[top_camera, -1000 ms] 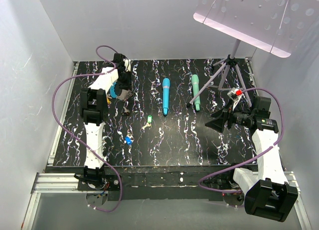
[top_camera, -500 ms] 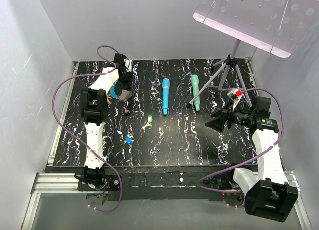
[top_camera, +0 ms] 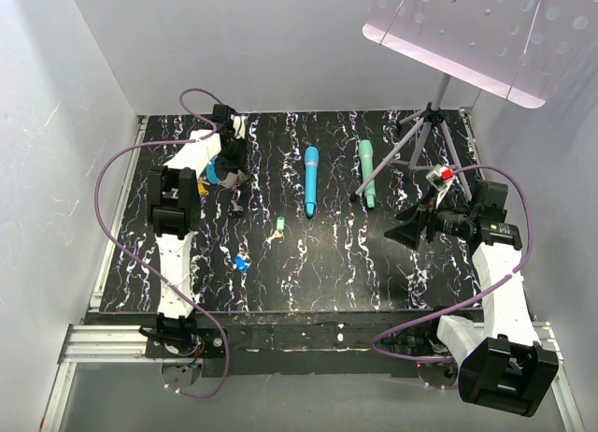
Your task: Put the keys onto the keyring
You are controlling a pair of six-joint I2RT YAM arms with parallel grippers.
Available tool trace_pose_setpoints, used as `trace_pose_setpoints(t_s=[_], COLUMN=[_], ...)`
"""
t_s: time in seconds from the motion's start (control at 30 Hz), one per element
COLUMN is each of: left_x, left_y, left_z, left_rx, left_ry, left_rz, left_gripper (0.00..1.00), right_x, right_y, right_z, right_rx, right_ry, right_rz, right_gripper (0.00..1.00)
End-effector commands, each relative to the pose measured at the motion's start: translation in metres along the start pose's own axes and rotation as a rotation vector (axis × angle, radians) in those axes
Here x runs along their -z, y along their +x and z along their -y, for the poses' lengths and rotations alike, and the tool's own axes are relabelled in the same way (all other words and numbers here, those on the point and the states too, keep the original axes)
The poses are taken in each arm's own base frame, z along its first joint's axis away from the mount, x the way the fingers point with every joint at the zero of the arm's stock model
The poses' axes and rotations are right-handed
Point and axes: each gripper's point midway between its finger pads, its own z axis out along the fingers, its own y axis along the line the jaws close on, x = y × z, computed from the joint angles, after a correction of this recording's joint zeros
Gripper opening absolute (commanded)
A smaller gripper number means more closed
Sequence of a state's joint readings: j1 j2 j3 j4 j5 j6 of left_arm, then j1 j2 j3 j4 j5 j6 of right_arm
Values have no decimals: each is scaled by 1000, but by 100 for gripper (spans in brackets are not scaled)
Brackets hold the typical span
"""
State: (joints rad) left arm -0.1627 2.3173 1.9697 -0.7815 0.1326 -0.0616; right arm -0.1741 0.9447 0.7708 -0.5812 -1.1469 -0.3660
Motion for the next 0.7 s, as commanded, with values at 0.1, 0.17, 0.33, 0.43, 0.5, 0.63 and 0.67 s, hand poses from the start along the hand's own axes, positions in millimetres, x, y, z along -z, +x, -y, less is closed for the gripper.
trace_pose_setpoints(t_s=[0.1, 0.17, 0.33, 0.43, 0.5, 0.63, 0.67], left_x=[108, 123, 148, 145, 143, 141, 139], left_y=[-51, -43, -9, 27, 53, 89, 98], left_z=[-5, -6, 5, 21, 30, 32, 31], left_rx=[21, 84, 290, 345, 369, 399, 413], left_ry=[-89, -82, 135, 232, 275, 273, 266], left_rz=[347, 414, 444, 386, 342, 311, 296], left_gripper=[58, 68, 66, 64, 62, 58, 57], right_x=[1, 1, 2, 2, 2, 2, 1], right_y=[-9, -10, -10, -10, -10, -10, -10], right_z=[-3, -4, -6, -6, -7, -8, -8], right_rx=[45, 48, 54, 54, 54, 54, 55], right_ry=[-5, -5, -9, -11, -12, -16, -18], right_rz=[10, 11, 14, 14, 15, 15, 15], right_gripper=[88, 88, 88, 88, 88, 88, 88])
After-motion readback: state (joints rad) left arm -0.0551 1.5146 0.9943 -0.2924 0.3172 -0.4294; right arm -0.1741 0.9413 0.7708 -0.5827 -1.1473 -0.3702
